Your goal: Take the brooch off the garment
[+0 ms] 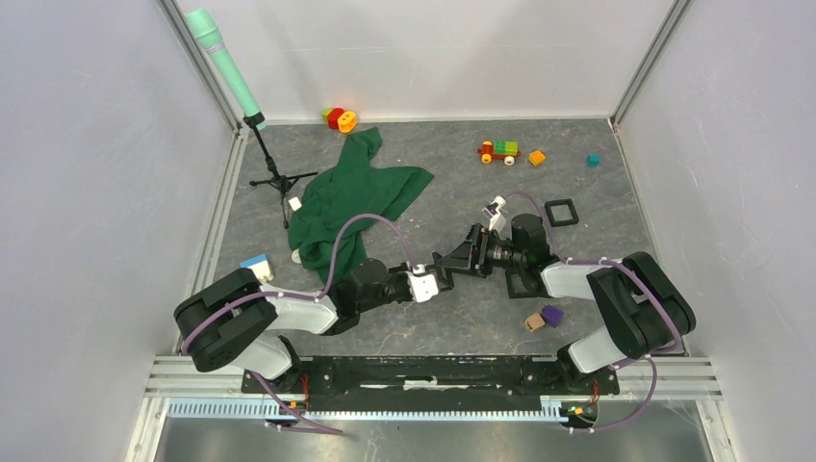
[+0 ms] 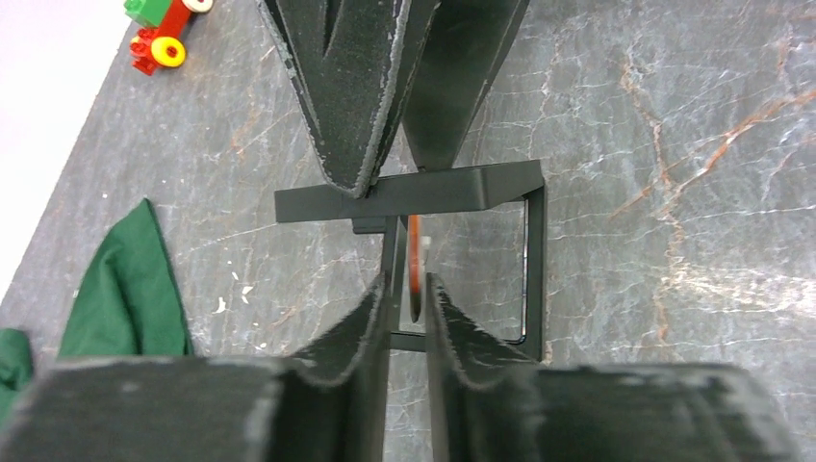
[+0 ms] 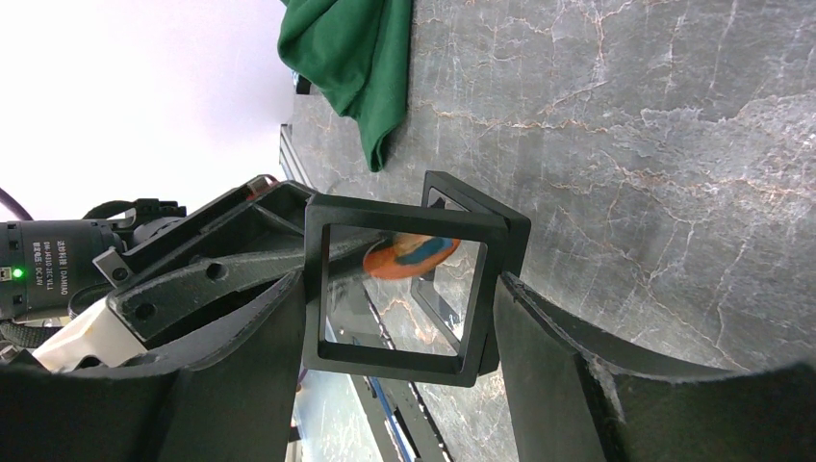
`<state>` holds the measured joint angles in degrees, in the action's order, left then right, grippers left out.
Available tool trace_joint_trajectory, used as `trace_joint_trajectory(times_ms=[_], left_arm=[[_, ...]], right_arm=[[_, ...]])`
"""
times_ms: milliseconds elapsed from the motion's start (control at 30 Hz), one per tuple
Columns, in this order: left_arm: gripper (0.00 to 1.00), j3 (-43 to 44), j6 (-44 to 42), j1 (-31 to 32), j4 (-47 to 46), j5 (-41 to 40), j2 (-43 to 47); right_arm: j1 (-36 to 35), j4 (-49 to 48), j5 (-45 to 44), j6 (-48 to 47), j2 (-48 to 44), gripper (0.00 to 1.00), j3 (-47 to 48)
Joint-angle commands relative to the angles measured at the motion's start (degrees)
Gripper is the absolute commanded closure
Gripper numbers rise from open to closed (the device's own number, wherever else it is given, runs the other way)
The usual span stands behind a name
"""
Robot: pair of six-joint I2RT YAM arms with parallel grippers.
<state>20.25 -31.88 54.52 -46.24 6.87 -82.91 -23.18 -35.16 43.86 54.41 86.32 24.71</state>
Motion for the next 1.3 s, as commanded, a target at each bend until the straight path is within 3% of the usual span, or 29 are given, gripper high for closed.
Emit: trace_joint_trajectory(times_ms=[0, 100, 333, 400, 600, 700, 1000, 1267], left_arm=[[0.66, 1.88, -1.96, 0.75, -0.23, 2.98, -0.34], [0.52, 1.72, -1.44, 1.01, 0.54, 3.08, 0.10], [0.40, 2.86, 1.52, 1.05, 9.84, 5.67, 5.61], [0.27, 2.33, 2.30, 1.05, 12.68, 8.19, 8.22], [0.14, 2.93, 11.78, 0.98, 18.14, 4.64, 14.02], [0.01, 4.40, 20.53, 0.96, 20.66, -1.16, 16.35], [0.00, 12.39, 37.02, 0.85, 38.20, -26.24, 19.21], [0.00, 13.34, 48.64, -1.42, 48.07, -39.33, 23.36]], right_arm=[[0.20, -2.11, -0.07, 0.09, -0.09, 0.38, 0.00], [0.15, -1.77, -0.81, -0.16, -0.05, 0.38, 0.01], [0.40, 1.86, -2.94, -3.30, 0.77, 0.38, 1.32], [0.58, 2.84, -3.62, -4.33, 1.35, 0.38, 1.78], [1.01, 5.46, -5.44, -7.42, 2.69, 0.39, 3.18], [1.46, 11.16, -8.63, -11.87, 1.79, 0.39, 5.08], [2.07, 31.34, -27.49, -26.82, -2.61, 0.38, 12.68], [2.42, 42.53, -45.38, -35.66, -2.68, 0.35, 19.97]])
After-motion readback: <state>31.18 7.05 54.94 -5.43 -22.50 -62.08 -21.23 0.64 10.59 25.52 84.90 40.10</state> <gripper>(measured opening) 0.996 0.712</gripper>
